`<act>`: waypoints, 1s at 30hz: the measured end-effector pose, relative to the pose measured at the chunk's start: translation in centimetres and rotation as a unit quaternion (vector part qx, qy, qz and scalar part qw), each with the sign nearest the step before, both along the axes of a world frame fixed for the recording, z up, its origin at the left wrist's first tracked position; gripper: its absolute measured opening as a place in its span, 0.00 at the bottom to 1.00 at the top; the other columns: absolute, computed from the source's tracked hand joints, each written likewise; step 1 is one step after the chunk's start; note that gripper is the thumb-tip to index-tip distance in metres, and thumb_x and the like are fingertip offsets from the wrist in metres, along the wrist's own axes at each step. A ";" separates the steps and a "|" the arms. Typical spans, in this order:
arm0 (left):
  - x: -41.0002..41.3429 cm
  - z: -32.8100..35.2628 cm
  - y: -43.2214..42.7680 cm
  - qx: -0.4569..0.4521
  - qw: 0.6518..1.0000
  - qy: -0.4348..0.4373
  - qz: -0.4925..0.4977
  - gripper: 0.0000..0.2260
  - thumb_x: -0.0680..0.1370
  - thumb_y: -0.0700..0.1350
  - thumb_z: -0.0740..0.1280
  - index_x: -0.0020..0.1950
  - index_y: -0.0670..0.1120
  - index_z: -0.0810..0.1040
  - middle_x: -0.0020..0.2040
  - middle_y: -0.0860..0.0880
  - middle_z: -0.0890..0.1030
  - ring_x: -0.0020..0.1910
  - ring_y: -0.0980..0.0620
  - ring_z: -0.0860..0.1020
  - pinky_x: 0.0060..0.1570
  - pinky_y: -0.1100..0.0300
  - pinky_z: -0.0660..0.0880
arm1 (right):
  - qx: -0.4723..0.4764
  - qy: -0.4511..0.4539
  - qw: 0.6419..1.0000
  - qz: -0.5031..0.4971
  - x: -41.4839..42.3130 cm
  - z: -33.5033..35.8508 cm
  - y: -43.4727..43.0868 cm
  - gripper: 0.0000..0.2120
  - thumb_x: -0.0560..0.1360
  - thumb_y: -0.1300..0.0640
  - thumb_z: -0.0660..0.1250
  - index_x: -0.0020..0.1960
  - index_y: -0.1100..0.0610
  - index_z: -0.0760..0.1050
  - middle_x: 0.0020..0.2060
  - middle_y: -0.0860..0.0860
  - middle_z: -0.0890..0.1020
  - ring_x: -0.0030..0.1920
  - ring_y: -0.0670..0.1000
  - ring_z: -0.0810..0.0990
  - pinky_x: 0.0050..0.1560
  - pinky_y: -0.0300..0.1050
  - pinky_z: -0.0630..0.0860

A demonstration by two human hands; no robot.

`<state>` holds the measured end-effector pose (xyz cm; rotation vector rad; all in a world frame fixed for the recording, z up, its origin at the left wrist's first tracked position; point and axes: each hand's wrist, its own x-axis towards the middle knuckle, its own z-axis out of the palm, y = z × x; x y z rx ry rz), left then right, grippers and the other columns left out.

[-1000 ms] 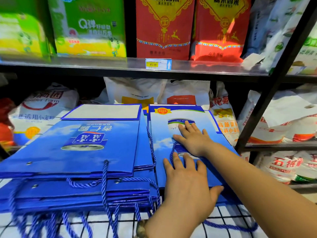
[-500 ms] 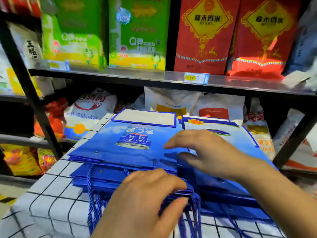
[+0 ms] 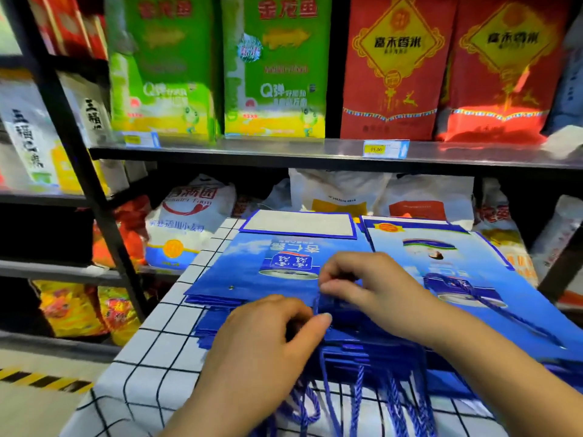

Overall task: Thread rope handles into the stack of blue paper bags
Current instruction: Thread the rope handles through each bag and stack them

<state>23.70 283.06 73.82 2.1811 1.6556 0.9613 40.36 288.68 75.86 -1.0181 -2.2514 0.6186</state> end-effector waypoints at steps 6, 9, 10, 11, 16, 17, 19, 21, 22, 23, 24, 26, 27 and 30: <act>-0.3 1.4 3.0 -0.064 0.998 -0.006 0.019 0.16 0.72 0.58 0.66 0.32 0.48 0.76 0.28 0.51 0.78 0.32 0.53 0.77 0.35 0.59 0.71 | 0.026 0.097 0.976 -0.193 -1.0 -0.3 1.2 0.10 0.73 0.62 0.66 0.37 0.49 0.73 0.35 0.43 0.77 0.37 0.42 0.76 0.39 0.29 0.69; -1.5 2.8 5.8 -0.146 0.973 -0.178 -0.025 0.14 0.75 0.49 0.68 0.32 0.44 0.77 0.22 0.51 0.77 0.19 0.55 0.70 0.24 0.67 0.68 | 0.093 0.024 0.965 -0.246 -1.0 -0.2 0.3 0.10 0.73 0.54 0.66 0.34 0.47 0.71 0.33 0.44 0.76 0.37 0.45 0.74 0.40 0.37 0.69; -1.8 3.3 6.6 -0.163 0.961 -0.219 -0.032 0.13 0.75 0.47 0.67 0.33 0.44 0.77 0.21 0.51 0.76 0.17 0.56 0.68 0.21 0.69 0.65 | 0.063 0.009 0.970 -0.233 -1.4 -0.1 -0.3 0.12 0.74 0.50 0.64 0.32 0.47 0.71 0.30 0.46 0.76 0.35 0.47 0.73 0.41 0.43 0.69; -2.0 3.6 7.4 -0.175 0.953 -0.245 -0.039 0.12 0.76 0.46 0.66 0.34 0.44 0.76 0.21 0.51 0.76 0.17 0.56 0.67 0.21 0.69 0.63 | 0.016 -0.012 0.977 -0.212 -2.0 0.0 -0.8 0.15 0.74 0.46 0.62 0.31 0.49 0.72 0.28 0.47 0.74 0.33 0.48 0.72 0.40 0.46 0.69; -2.4 4.2 9.9 -0.218 0.912 -0.345 -0.044 0.11 0.77 0.46 0.64 0.36 0.44 0.76 0.22 0.51 0.77 0.18 0.57 0.70 0.21 0.70 0.64 | -0.047 -0.116 0.981 -0.151 -4.9 -0.1 -0.9 0.21 0.72 0.44 0.65 0.30 0.59 0.67 0.25 0.51 0.66 0.29 0.49 0.63 0.33 0.46 0.61; -2.6 4.3 10.2 -0.218 0.906 -0.359 -0.050 0.11 0.77 0.47 0.64 0.37 0.45 0.76 0.24 0.51 0.78 0.20 0.57 0.72 0.22 0.69 0.66 | -0.040 -0.111 0.981 -0.156 -5.1 0.1 -0.3 0.20 0.72 0.47 0.66 0.29 0.59 0.65 0.24 0.51 0.65 0.28 0.49 0.63 0.32 0.45 0.61; -3.6 3.9 10.2 -0.184 0.919 -0.340 -0.078 0.11 0.78 0.49 0.63 0.41 0.44 0.79 0.31 0.49 0.80 0.27 0.55 0.76 0.27 0.68 0.70 | -0.079 -0.037 0.982 -0.166 -5.2 0.8 0.6 0.19 0.74 0.53 0.66 0.29 0.59 0.65 0.24 0.52 0.66 0.23 0.46 0.65 0.27 0.41 0.62; -5.1 2.6 10.2 -0.090 0.983 -0.144 -0.068 0.12 0.77 0.53 0.63 0.38 0.49 0.78 0.35 0.50 0.79 0.37 0.53 0.76 0.37 0.63 0.71 | -0.148 0.080 0.974 -0.150 -5.3 1.8 1.5 0.13 0.75 0.58 0.65 0.34 0.62 0.69 0.25 0.55 0.70 0.19 0.46 0.71 0.21 0.36 0.64; -5.7 1.8 9.9 -0.071 0.995 -0.037 -0.056 0.14 0.77 0.55 0.61 0.35 0.51 0.75 0.35 0.49 0.77 0.40 0.52 0.75 0.40 0.60 0.69 | -0.174 0.121 0.967 -0.140 -5.4 2.3 1.9 0.11 0.75 0.60 0.64 0.36 0.62 0.70 0.27 0.54 0.73 0.19 0.46 0.73 0.20 0.35 0.65; -6.0 1.0 9.3 -0.082 0.995 0.026 -0.055 0.16 0.78 0.56 0.59 0.34 0.50 0.73 0.36 0.47 0.76 0.42 0.50 0.74 0.42 0.58 0.68 | -0.188 0.147 0.962 -0.134 -5.5 2.6 2.4 0.09 0.76 0.62 0.63 0.37 0.62 0.71 0.28 0.54 0.76 0.20 0.47 0.75 0.19 0.35 0.67; -5.9 0.3 8.7 -0.108 0.991 0.048 -0.069 0.18 0.79 0.56 0.56 0.37 0.47 0.74 0.38 0.47 0.76 0.44 0.50 0.75 0.45 0.57 0.69 | -0.193 0.160 0.959 -0.132 -5.7 2.7 2.9 0.08 0.76 0.63 0.63 0.37 0.62 0.72 0.29 0.54 0.77 0.21 0.48 0.76 0.20 0.36 0.69; -5.3 -0.4 7.8 -0.123 0.987 0.057 -0.084 0.19 0.80 0.55 0.53 0.46 0.45 0.77 0.47 0.48 0.81 0.51 0.49 0.76 0.53 0.56 0.71 | -0.190 0.163 0.958 -0.139 -6.2 2.7 3.9 0.08 0.76 0.64 0.62 0.38 0.63 0.72 0.29 0.54 0.77 0.21 0.48 0.76 0.21 0.36 0.70; -5.0 -0.5 7.7 -0.116 0.989 0.052 -0.079 0.19 0.80 0.55 0.52 0.48 0.45 0.78 0.50 0.48 0.81 0.52 0.49 0.76 0.54 0.55 0.71 | -0.187 0.159 0.959 -0.144 -6.5 2.5 4.3 0.08 0.76 0.64 0.62 0.38 0.64 0.72 0.28 0.54 0.77 0.20 0.48 0.75 0.21 0.36 0.70; -4.9 0.0 8.3 -0.136 0.986 -0.013 -0.098 0.20 0.79 0.58 0.56 0.35 0.47 0.76 0.34 0.51 0.78 0.37 0.53 0.74 0.42 0.58 0.68 | -0.196 0.195 0.947 -0.162 -6.7 1.6 5.1 0.09 0.76 0.64 0.62 0.38 0.64 0.72 0.27 0.54 0.77 0.19 0.46 0.74 0.21 0.36 0.70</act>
